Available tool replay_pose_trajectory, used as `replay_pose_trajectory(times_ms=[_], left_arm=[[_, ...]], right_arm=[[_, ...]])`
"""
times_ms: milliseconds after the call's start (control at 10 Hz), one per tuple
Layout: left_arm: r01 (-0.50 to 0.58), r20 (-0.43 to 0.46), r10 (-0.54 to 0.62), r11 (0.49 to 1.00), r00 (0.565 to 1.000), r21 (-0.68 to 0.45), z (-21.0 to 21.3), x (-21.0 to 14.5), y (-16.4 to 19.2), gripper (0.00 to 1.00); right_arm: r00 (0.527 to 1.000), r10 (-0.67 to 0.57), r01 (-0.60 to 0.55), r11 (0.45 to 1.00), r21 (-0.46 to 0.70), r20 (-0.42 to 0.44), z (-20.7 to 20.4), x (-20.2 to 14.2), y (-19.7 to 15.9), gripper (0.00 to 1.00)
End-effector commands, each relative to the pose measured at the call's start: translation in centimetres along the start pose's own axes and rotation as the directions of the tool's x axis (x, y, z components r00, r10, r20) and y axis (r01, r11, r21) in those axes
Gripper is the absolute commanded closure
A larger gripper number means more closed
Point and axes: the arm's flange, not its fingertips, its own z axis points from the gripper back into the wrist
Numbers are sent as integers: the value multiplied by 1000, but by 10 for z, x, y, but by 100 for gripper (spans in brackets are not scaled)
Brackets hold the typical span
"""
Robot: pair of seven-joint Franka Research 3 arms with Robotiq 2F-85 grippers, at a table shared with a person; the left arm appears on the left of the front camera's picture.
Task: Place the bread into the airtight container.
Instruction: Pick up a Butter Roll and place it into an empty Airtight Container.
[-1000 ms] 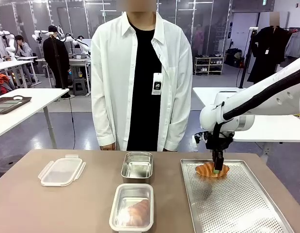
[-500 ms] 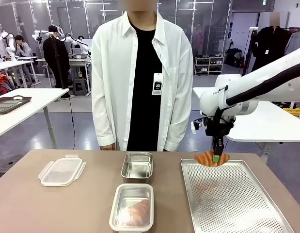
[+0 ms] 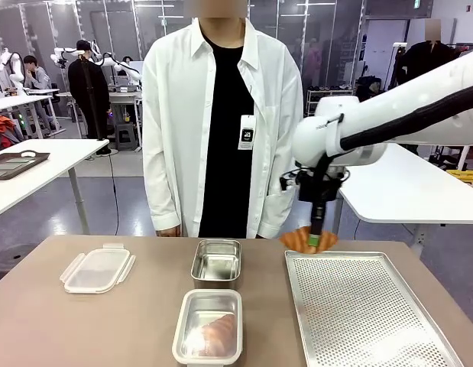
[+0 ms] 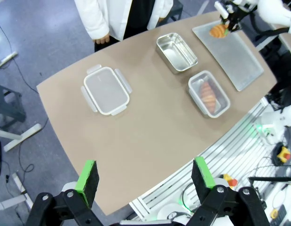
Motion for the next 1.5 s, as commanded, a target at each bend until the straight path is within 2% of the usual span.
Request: replay_pose_trajectory(times_ms=[0, 200, 300, 600, 700, 800, 900, 1100, 1300, 1400], left_arm=[[19, -6, -19, 1000, 1000, 4, 3, 0, 1, 0], [19, -6, -19, 1000, 1000, 4, 3, 0, 1, 0], [19, -6, -19, 1000, 1000, 4, 3, 0, 1, 0], [19, -6, -19, 1000, 1000, 4, 3, 0, 1, 0], [19, -6, -19, 1000, 1000, 4, 3, 0, 1, 0], [19, -6, -19, 1000, 1000, 4, 3, 0, 1, 0], [19, -6, -19, 1000, 1000, 4, 3, 0, 1, 0], [19, -6, -19, 1000, 1000, 4, 3, 0, 1, 0], [19, -6, -19, 1000, 1000, 4, 3, 0, 1, 0], [19, -6, -19, 1000, 1000, 4, 3, 0, 1, 0]], right_arm=[[999, 6, -4, 999, -41, 39, 2, 45, 34, 61], [1000, -12, 13, 998, -65, 15, 0, 97, 60, 61], [999, -38, 40, 996, -79, 32, -5, 118, 69, 61], [995, -80, 85, 992, -95, 53, -20, 151, 79, 61], [985, -165, 169, 982, -78, 58, -20, 157, 80, 61], [951, -299, 306, 947, -102, 80, -21, 164, 82, 61], [878, -461, 474, 874, -104, 129, -21, 173, 84, 61], [712, -669, 686, 728, -6, 213, -17, 180, 76, 61], [530, -806, 824, 563, 67, 263, -22, 187, 71, 61], [499, -831, 840, 534, 97, 247, -25, 191, 71, 61]])
